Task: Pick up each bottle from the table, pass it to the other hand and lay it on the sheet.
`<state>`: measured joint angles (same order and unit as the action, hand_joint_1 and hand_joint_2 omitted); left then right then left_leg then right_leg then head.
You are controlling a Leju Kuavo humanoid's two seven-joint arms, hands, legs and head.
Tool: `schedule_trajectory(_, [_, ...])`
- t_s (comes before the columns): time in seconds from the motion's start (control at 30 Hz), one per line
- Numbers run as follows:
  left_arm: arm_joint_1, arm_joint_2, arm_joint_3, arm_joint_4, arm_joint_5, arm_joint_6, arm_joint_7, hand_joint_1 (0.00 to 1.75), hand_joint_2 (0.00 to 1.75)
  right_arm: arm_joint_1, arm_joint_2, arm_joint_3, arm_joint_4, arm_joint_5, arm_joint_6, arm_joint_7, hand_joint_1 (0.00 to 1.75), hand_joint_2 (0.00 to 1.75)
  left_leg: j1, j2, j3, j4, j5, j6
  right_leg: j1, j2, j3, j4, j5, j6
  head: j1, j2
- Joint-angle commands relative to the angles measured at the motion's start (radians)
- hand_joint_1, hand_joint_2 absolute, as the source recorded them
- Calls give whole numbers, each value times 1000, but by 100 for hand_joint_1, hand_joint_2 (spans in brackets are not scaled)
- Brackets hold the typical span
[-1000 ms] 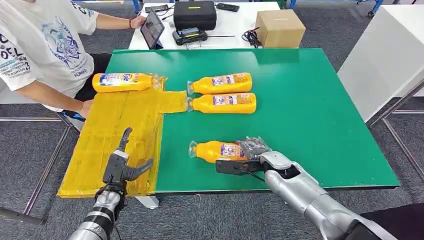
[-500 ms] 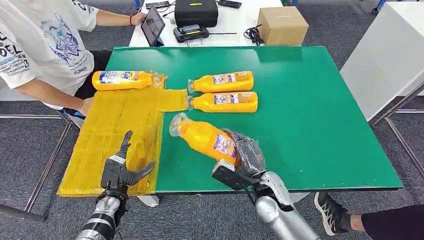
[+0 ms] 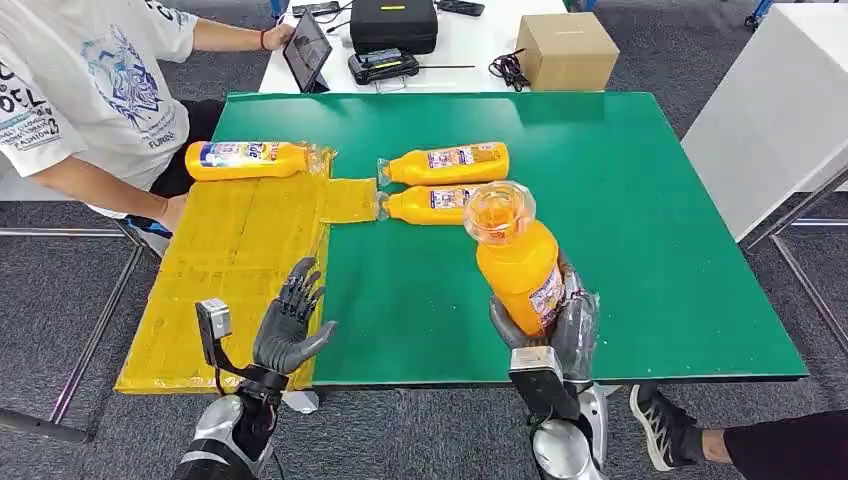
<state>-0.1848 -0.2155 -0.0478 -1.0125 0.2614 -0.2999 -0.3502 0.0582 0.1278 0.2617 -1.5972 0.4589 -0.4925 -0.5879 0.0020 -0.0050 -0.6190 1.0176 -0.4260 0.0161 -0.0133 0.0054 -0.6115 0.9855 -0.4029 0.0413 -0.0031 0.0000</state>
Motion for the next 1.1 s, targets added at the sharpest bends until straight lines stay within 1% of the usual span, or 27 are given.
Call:
schedule_trajectory(0.03, [40, 67, -194, -123, 85, -36, 37, 0, 175, 12, 87, -49, 216, -55, 60, -39, 175, 175, 1, 1, 4, -1, -1, -1, 1, 0, 4, -2, -1, -2, 0, 0])
schedule_trajectory(0.07, [42, 67, -203, -132, 86, -33, 36, 0, 175, 10, 94, -43, 238, -54, 53, -55, 175, 175, 1, 1, 3, -1, -1, -1, 1, 1, 3, -2, -1, -1, 0, 0])
schedule_trajectory(0.1, [42, 67, -204, -133, 86, -33, 36, 0, 175, 8, 97, -41, 242, -55, 51, -57, 175, 175, 1, 2, 6, -2, -2, -1, 2, 1, 6, -2, -1, -2, 0, 0])
schedule_trajectory(0.13, [39, 72, -214, -138, 80, -30, 30, 0, 175, 0, 97, -32, 265, -53, 50, -60, 175, 175, 1, 1, 4, -2, -1, -1, 2, 0, 4, -2, -1, -1, 0, 0])
schedule_trajectory(0.17, [37, 71, -218, -139, 70, -19, 21, 0, 175, -4, 103, -29, 278, -66, 57, -57, 175, 175, 1, 1, 6, -2, -2, -1, 2, 0, 6, -2, -2, -2, 0, 0])
schedule_trajectory(0.3, [39, 68, -232, -143, 65, -13, 24, 0, 175, -26, 122, 1, 337, -74, 78, -58, 175, 175, 1, 2, 3, -1, -1, -1, 1, 2, 3, -1, 0, -1, 0, 0])
schedule_trajectory(0.33, [38, 71, -241, -145, 47, 2, 16, 0, 175, -50, 131, 27, 382, -80, 85, -58, 175, 175, 1, 3, 5, -2, -2, -1, 2, 2, 5, -2, -1, -2, 0, 0])
schedule_trajectory(0.37, [37, 67, -241, -145, 40, 16, 12, 0, 175, -65, 133, 58, 411, -78, 95, -55, 175, 175, 1, 3, 4, -2, -1, -1, 1, 2, 3, -1, -1, -1, 0, 0])
schedule_trajectory(0.4, [37, 67, -241, -145, 40, 16, 12, 0, 175, -65, 133, 58, 411, -78, 95, -55, 175, 175, 2, 4, 6, -2, -2, -1, 2, 3, 5, -2, -1, -2, 0, 0])
schedule_trajectory(0.5, [36, 65, -242, -147, 29, 26, 10, 0, 175, -103, 136, 125, 494, -76, 103, -42, 175, 175, 1, 3, 2, -1, -1, -1, 1, 2, 2, -1, 0, -1, 0, 0])
schedule_trajectory(0.53, [36, 64, -243, -148, 28, 27, 10, 0, 175, -107, 140, 129, 506, -73, 96, -42, 175, 175, 2, 4, 5, -2, -2, -1, 2, 3, 5, -2, -1, -2, 0, 0])
schedule_trajectory(0.6, [36, 64, -243, -148, 28, 27, 10, 0, 175, -107, 140, 129, 506, -73, 96, -42, 175, 175, 2, 2, 2, -1, -1, -1, 2, 2, 2, -1, 0, -1, 0, 0])
schedule_trajectory(0.63, [35, 69, -250, -148, 19, 25, 8, 0, 175, -114, 139, 139, 519, -71, 93, -47, 175, 175, 2, 4, 6, -2, -2, -1, 2, 3, 5, -1, -1, -2, 0, 0])
schedule_trajectory(0.7, [19, 64, -256, -141, 8, 33, 13, 0, 175, -153, 146, 176, 564, -76, 106, -48, 175, 175, 2, 1, 2, -1, 0, -1, 2, 0, 2, -1, 0, -1, 0, 0])
schedule_trajectory(0.73, [15, 62, -258, -137, 5, 37, 17, 0, 175, -168, 154, 192, 586, -71, 108, -45, 175, 175, 2, 2, 5, -1, -1, -1, 2, 1, 5, -1, -1, -2, 0, 0])
schedule_trajectory(0.77, [13, 59, -260, -132, 5, 39, 21, 0, 175, -178, 164, 206, 604, -65, 105, -43, 175, 175, 1, 2, 3, -1, -1, -1, 1, 1, 3, -1, -1, -1, 0, 0])
schedule_trajectory(0.83, [11, 57, -266, -122, 17, 29, 35, 0, 175, -208, 181, 239, 656, -64, 106, -37, 175, 175, 2, 4, 5, -1, -2, -1, 2, 3, 4, -1, -1, -2, 0, 0])
schedule_trajectory(0.9, [12, 57, -266, -120, 25, 22, 37, 0, 175, -215, 184, 246, 668, -65, 107, -34, 175, 175, 1, 2, 2, -1, 0, -1, 1, 1, 2, -1, 0, -1, 0, 0])
schedule_trajectory(0.93, [14, 59, -265, -118, 32, 17, 39, 0, 175, -218, 186, 252, 678, -64, 104, -34, 175, 175, 2, 2, 4, -1, -1, -1, 2, 1, 4, -1, -1, -2, 0, 0])
schedule_trajectory(1.0, [14, 63, -265, -118, 46, 6, 44, 0, 175, -227, 186, 266, 699, -63, 107, -34, 175, 175, 1, 1, 2, -1, 0, -1, 1, 0, 2, 0, -1, -1, 0, 0])
schedule_trajectory(1.03, [14, 63, -265, -118, 46, 6, 44, 0, 175, -227, 186, 266, 699, -63, 107, -34, 175, 175, 1, 2, 5, -2, -1, -1, 1, 1, 4, -1, -1, -2, 1, 0])
schedule_trajectory(1.1, [14, 63, -265, -118, 46, 6, 44, 0, 175, -227, 186, 266, 699, -63, 107, -34, 175, 175, 1, 2, 4, -1, -1, -1, 1, 1, 3, 0, -1, -1, 0, 0])
